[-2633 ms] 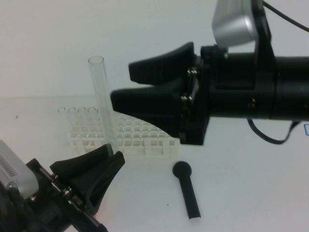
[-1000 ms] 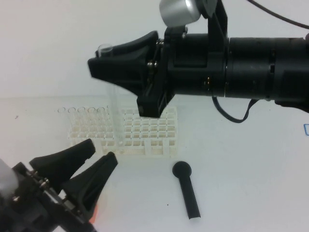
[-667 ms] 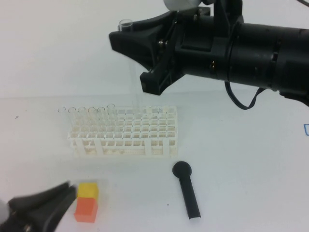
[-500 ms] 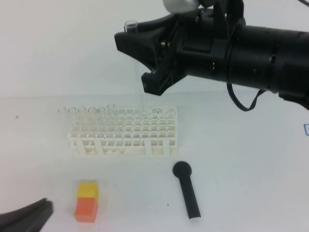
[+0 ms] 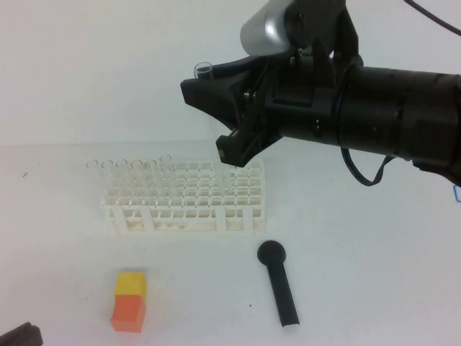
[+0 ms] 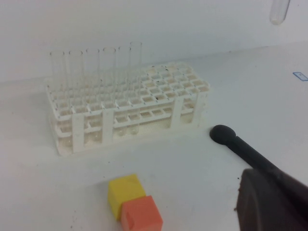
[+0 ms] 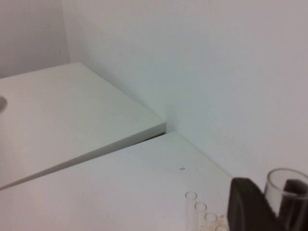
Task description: Place the test tubes
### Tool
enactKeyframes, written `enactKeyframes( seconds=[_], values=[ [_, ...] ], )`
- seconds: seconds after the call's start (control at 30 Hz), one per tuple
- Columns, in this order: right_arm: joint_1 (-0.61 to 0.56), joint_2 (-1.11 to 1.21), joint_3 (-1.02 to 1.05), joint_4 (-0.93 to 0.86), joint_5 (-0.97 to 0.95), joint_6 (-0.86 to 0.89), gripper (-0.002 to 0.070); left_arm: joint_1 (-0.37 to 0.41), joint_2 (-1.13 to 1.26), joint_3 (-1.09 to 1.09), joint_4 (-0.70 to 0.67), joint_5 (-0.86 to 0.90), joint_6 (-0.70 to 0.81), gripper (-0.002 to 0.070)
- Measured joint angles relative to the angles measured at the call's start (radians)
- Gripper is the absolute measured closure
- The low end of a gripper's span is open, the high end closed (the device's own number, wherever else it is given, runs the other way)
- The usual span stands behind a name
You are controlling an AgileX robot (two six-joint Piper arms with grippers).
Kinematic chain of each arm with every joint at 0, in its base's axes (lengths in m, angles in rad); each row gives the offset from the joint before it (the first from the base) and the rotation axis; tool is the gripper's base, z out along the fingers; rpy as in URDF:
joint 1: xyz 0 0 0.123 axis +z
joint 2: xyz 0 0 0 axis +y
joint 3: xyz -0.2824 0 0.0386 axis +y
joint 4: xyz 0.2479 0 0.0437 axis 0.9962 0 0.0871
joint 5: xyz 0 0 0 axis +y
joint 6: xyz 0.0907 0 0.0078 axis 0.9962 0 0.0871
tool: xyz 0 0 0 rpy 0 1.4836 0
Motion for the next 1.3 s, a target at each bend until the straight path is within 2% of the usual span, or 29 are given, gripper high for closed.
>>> enactKeyframes(
  seconds=[1.03, 1.17, 1.3],
  values=[
    [0.000, 0.000, 0.002, 0.021, -0.065, -0.039, 0.0554, 0.000, 0.000, 0.000, -0.008, 0.004, 0.007, 0.0676],
    [0.000, 0.000, 0.002, -0.069, -0.065, 0.080, 0.0554, 0.000, 0.000, 0.000, -0.006, 0.004, 0.007, 0.0676],
    [0.000, 0.000, 0.002, -0.263, -0.107, 0.379, 0.0554, 0.000, 0.000, 0.000, -0.006, 0.004, 0.007, 0.0676]
  ],
)
